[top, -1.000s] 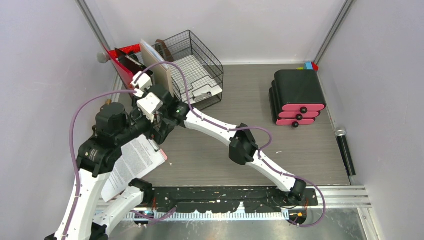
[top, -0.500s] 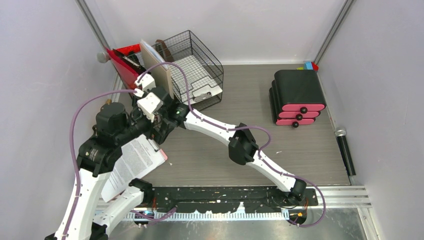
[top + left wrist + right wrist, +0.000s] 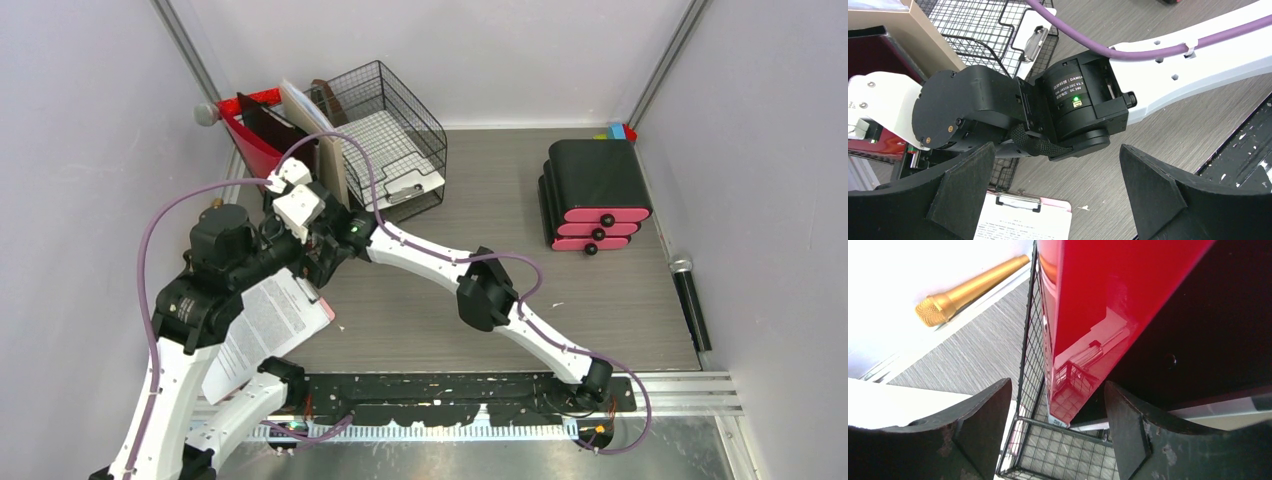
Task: Organize the desk
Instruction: Place the folder in the storage box, then move the folder to the center of the board.
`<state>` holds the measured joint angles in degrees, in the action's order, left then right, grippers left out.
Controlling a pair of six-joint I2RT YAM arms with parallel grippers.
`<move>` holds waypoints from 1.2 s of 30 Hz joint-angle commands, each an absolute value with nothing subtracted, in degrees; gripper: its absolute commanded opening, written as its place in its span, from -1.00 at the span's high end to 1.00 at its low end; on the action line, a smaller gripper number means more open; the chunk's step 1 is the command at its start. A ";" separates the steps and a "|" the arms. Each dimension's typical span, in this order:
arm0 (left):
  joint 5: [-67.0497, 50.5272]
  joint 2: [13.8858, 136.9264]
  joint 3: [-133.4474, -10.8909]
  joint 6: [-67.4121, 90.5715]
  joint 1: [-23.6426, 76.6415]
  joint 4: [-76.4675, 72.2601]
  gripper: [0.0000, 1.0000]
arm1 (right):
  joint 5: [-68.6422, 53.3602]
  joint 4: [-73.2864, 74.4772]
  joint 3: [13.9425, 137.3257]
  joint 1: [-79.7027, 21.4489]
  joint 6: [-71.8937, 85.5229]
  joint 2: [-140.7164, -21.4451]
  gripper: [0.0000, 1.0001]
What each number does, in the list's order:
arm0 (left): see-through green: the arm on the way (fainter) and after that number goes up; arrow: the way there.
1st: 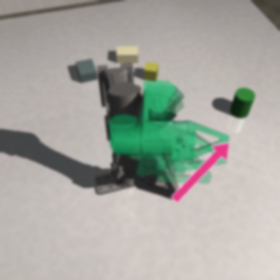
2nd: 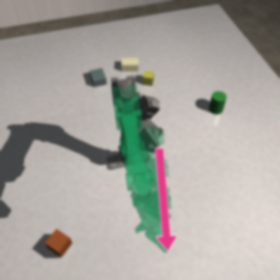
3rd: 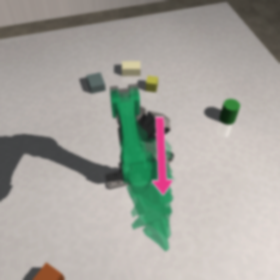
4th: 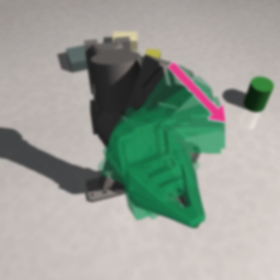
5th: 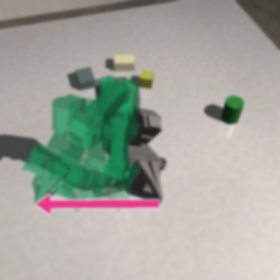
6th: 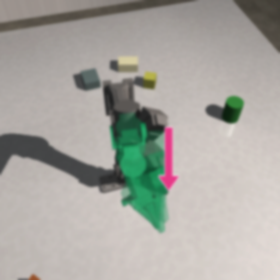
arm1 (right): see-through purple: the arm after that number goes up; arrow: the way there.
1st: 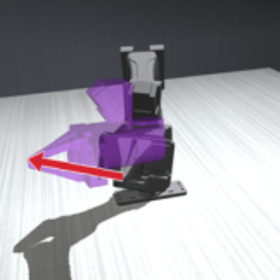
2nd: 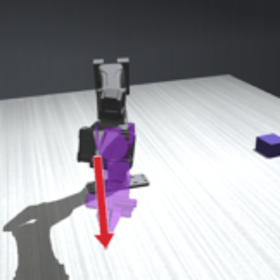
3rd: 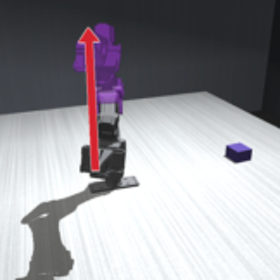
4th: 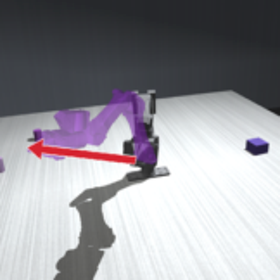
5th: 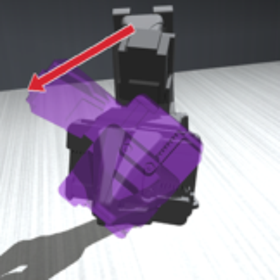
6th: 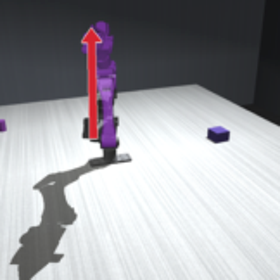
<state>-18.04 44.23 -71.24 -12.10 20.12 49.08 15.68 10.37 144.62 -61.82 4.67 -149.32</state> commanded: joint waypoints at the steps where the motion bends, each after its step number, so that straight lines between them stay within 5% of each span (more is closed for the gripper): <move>1: -17.24 43.62 -74.31 -11.12 19.86 46.77 -0.98 | 18.50 13.69 143.34 -59.77 4.02 -142.96 -0.51; 36: -8.16 42.28 -75.64 -5.75 19.86 40.31 -0.98 | 17.18 20.64 138.18 -56.74 -12.91 -123.57 -0.67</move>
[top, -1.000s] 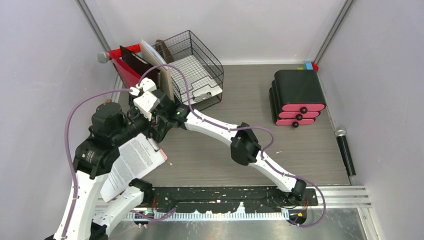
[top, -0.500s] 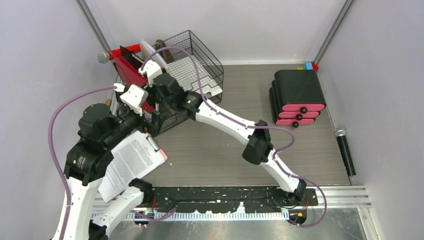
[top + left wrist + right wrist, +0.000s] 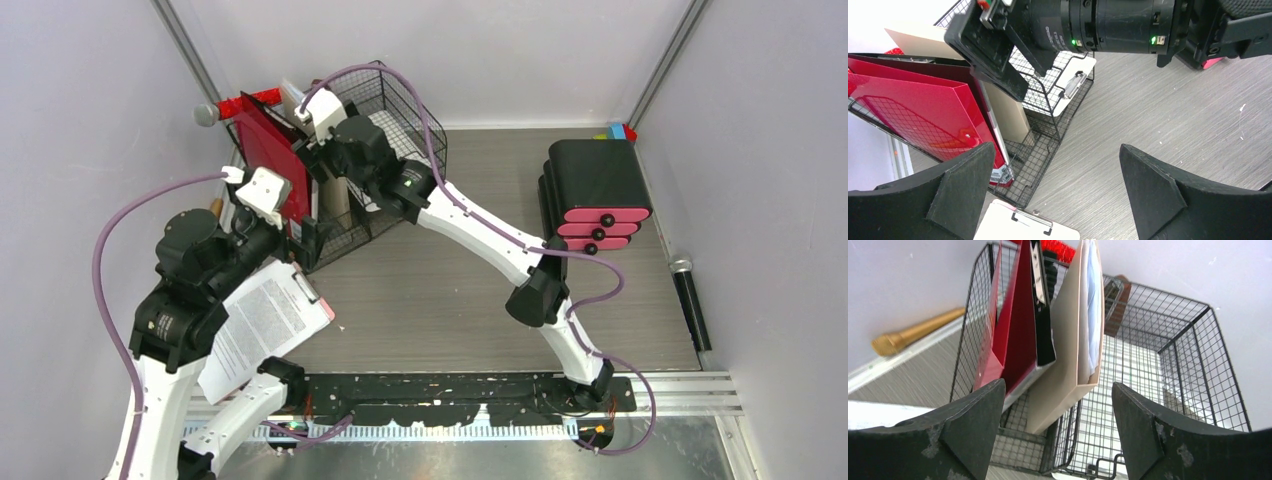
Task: Organize the desk
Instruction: Move the folder to the center of the board.
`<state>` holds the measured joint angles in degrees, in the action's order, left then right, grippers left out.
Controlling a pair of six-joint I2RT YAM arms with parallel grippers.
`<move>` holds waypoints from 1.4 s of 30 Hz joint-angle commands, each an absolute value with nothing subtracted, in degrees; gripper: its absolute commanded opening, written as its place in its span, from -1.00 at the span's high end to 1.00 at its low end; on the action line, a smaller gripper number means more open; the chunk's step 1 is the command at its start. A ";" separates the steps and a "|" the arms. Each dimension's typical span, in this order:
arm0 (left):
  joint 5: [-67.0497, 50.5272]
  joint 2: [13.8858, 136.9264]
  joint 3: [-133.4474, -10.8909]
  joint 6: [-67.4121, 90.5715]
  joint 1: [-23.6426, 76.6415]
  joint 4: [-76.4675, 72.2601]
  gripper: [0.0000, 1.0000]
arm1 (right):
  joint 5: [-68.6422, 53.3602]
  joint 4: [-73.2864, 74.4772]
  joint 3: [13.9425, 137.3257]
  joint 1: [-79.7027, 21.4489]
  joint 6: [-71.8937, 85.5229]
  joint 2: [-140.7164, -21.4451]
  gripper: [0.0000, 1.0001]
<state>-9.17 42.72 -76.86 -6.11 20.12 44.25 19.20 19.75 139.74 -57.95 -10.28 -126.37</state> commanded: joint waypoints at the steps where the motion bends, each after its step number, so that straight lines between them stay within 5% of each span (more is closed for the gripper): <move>1: -8.05 42.30 -75.36 -5.97 19.86 40.07 -0.98 | 16.77 21.04 137.49 -56.02 -12.78 -122.91 -0.67; 20: -6.89 40.65 -64.73 -21.14 19.86 48.99 -0.98 | -3.77 33.63 122.83 -37.81 -17.28 -104.40 -0.63; 42: 10.52 36.22 -49.43 -24.50 16.74 57.85 -0.97 | -30.82 38.64 93.20 -28.04 -12.29 -83.88 -0.88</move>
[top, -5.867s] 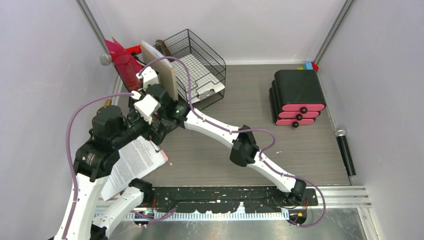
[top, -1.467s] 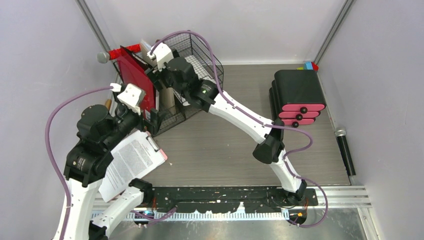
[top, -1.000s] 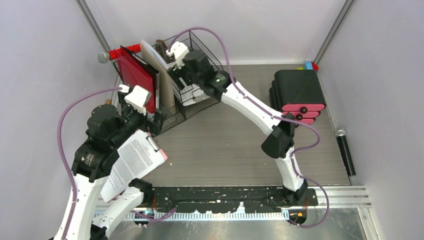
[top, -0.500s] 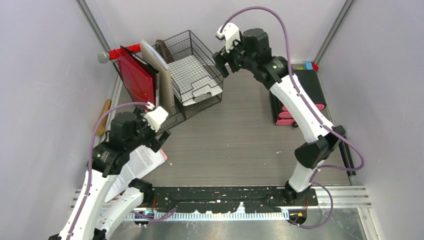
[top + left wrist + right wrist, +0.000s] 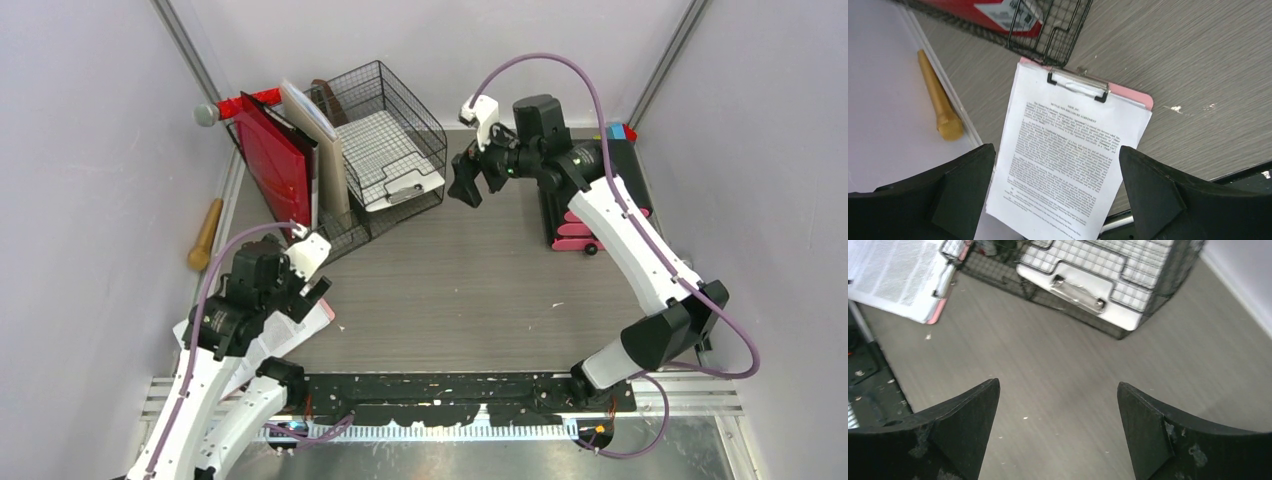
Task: Organize the desk
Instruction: Move the folder to the center of the board.
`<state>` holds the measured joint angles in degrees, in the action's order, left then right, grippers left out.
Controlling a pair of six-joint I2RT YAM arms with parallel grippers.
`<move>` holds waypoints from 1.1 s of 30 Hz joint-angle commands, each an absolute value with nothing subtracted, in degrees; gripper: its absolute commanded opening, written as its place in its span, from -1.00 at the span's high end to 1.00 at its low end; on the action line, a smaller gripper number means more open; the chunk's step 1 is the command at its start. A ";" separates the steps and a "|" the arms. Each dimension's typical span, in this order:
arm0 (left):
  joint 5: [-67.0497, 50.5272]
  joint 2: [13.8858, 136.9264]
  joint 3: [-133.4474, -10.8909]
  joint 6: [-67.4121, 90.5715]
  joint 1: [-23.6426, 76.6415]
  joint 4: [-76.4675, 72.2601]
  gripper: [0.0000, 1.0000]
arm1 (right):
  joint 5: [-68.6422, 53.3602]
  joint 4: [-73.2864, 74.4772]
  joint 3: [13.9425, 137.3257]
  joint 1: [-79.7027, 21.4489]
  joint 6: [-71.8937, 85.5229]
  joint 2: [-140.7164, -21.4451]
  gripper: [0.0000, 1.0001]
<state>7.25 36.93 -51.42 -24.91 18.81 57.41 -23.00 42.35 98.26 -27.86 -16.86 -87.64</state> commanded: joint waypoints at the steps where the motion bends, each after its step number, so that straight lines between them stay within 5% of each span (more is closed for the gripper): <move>1: 10.66 36.03 -48.94 -24.15 16.18 57.95 -0.97 | -32.18 37.29 89.79 -28.10 -11.81 -82.74 -0.88; 19: 12.74 32.92 -40.21 -23.75 2.76 53.19 -0.97 | -22.33 27.07 72.18 -46.97 -16.11 -84.83 -0.89; 33: -19.15 52.24 -41.25 -39.98 -39.69 44.52 -0.98 | -18.29 24.90 71.43 -52.29 -16.31 -89.24 -0.89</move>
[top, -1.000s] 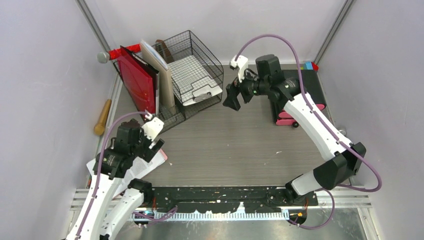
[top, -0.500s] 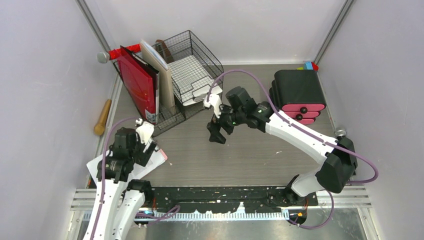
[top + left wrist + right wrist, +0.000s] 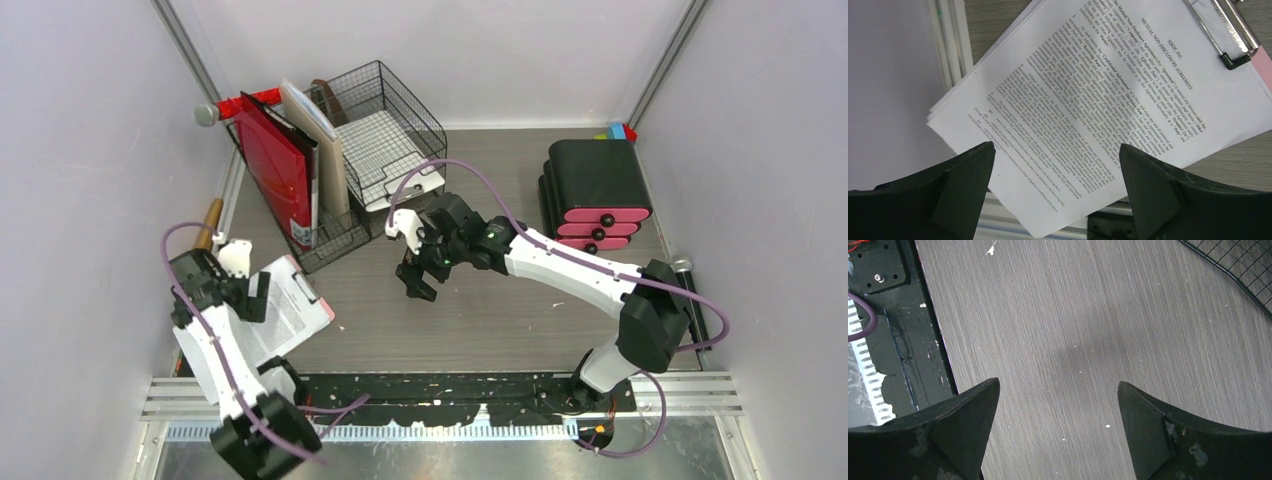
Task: Organize the desk
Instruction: Move the folder to the center of the board.
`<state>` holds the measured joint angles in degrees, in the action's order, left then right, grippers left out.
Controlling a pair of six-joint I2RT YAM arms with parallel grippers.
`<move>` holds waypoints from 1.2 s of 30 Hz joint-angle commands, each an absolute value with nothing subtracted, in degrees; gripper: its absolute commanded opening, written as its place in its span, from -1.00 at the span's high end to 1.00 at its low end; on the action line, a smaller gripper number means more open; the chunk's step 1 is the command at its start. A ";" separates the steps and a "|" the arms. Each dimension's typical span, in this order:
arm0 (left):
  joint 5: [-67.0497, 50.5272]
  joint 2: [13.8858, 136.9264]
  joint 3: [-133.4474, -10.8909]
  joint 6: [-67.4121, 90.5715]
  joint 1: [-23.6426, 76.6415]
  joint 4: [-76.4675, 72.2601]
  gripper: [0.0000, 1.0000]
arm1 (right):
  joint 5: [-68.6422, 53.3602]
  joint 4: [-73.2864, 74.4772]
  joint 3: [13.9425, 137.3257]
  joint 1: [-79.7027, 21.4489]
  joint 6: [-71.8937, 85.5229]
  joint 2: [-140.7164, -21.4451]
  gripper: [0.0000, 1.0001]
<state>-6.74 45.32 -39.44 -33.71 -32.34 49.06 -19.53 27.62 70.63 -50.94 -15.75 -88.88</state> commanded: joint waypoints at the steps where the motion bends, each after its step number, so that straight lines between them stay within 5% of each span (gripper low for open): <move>1: -20.52 54.41 -41.83 -40.93 -41.25 44.39 -0.98 | -18.04 24.93 71.56 -52.65 -16.56 -89.49 -0.89; 16: -21.99 72.93 -43.37 -42.26 -43.42 26.01 -0.95 | -17.07 27.00 84.32 -59.85 -12.16 -106.52 -0.85; 36: -32.52 93.31 -53.49 -52.68 -39.57 31.63 -0.92 | -15.41 27.33 83.94 -61.00 -12.39 -108.38 -0.83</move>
